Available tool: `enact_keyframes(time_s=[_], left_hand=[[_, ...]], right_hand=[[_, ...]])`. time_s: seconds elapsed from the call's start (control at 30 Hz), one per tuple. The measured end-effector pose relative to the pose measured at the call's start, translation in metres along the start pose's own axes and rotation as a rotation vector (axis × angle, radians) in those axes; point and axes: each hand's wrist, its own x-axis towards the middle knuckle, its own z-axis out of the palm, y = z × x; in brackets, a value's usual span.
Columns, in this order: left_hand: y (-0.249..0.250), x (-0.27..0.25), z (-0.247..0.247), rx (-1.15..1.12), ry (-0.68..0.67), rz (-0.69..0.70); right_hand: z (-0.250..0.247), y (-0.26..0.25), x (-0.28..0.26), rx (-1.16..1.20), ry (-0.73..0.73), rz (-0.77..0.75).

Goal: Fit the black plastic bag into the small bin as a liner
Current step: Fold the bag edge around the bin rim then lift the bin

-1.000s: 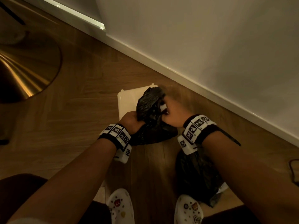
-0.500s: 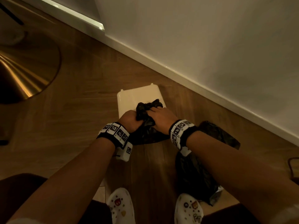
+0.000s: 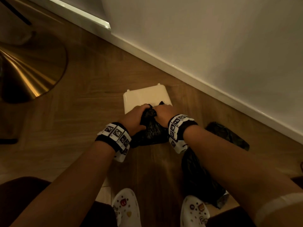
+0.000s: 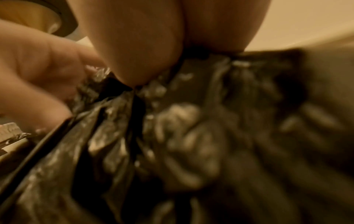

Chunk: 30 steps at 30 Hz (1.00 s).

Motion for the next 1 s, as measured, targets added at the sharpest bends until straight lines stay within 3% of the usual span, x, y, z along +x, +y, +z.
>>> enact_keyframes(time_s=[0.17,0.3,0.33,0.4,0.5,0.6,0.7,0.83,0.93,1.0], left_hand=[[-0.004,0.010,0.025,0.065,0.057,-0.042],[-0.005,0.005,0.023,0.045,0.078,-0.080],[-0.006,0.004,0.021,0.031,0.066,-0.083],[-0.006,0.006,0.017,0.005,0.015,-0.105],[0.001,0.011,0.010,-0.083,-0.054,-0.222],[0.011,0.013,0.007,-0.190,-0.068,-0.354],[0.013,0.011,0.003,-0.253,-0.058,-0.394],[-0.002,0.001,0.000,-0.490,-0.052,-0.309],[-0.007,-0.011,0.012,-0.289,-0.017,-0.051],[-0.005,-0.014,0.021,-0.094,-0.008,0.026]], right_hand=[[0.007,0.004,0.000,0.229,0.018,0.129],[-0.002,0.016,-0.008,0.566,-0.028,0.056],[-0.007,0.021,-0.013,0.556,-0.018,0.029],[-0.014,0.033,-0.024,0.286,0.017,-0.027],[-0.013,0.038,-0.037,-0.024,-0.065,-0.104],[-0.002,0.032,-0.033,0.076,-0.037,-0.146],[-0.001,0.024,-0.026,0.125,-0.001,-0.082],[-0.001,0.020,-0.016,0.116,-0.012,0.002],[0.001,0.019,-0.011,0.073,-0.017,-0.022],[0.005,0.019,-0.010,0.039,0.013,-0.042]])
